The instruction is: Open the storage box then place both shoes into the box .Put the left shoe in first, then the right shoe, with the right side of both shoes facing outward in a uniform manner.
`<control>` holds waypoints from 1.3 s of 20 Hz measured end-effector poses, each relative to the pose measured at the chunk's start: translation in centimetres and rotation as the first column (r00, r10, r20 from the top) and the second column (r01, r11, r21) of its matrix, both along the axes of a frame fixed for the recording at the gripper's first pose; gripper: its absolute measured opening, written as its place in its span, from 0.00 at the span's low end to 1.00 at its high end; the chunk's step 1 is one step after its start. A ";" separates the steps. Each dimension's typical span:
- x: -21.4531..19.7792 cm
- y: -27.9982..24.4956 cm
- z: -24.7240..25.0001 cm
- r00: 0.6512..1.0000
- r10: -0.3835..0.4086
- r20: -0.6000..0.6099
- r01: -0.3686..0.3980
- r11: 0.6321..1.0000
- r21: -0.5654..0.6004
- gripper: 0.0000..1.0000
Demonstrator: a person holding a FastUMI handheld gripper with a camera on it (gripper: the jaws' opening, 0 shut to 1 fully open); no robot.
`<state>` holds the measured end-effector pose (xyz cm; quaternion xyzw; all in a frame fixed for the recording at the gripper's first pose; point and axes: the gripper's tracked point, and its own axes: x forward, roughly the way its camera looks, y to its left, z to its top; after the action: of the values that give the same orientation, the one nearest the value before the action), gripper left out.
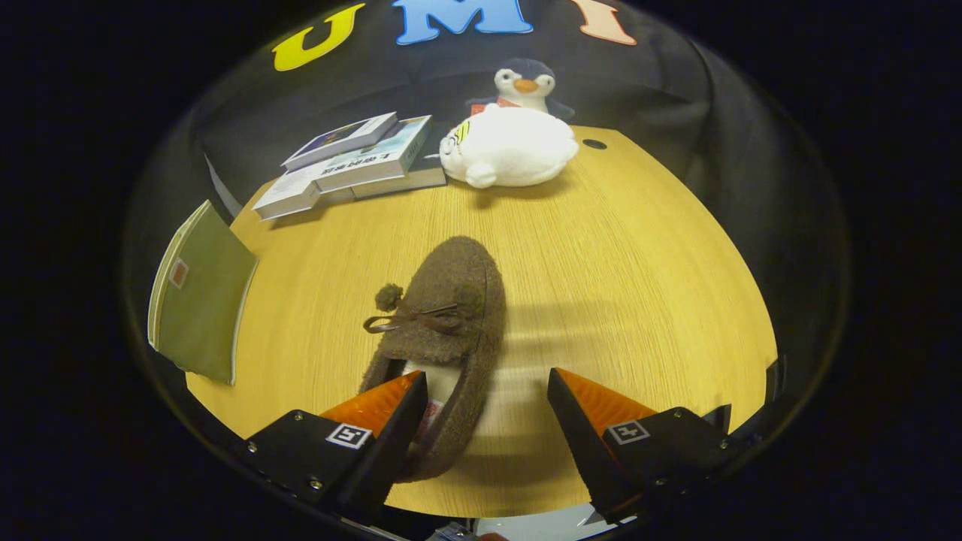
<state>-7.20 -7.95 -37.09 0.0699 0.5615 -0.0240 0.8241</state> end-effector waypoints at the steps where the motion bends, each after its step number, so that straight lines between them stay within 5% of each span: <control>1: -0.2 0.1 -0.4 1.000 -0.009 -0.013 0.009 1.000 0.013 0.98; 4: -0.1 0.8 -0.8 0.999 -0.038 -0.027 0.040 0.996 0.079 0.88; 7: 0.1 1.6 -0.6 0.997 -0.067 -0.046 0.072 0.991 0.117 0.42; 8: 0.0 1.6 -0.8 0.995 -0.075 -0.061 0.082 0.990 0.114 0.33; 11: 0.3 0.7 -0.6 0.989 -0.128 -0.079 0.134 0.988 0.075 0.31; 13: 0.3 1.0 -0.6 0.977 -0.189 -0.098 0.200 0.973 0.115 0.03; 17: 0.3 1.6 0.5 0.964 -0.247 -0.099 0.261 0.952 0.159 0.03; 26: 3.3 6.7 6.4 0.967 -0.253 -0.030 0.252 0.938 0.237 0.03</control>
<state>-3.87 -1.21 -30.65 0.2401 0.5463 -0.0617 0.8000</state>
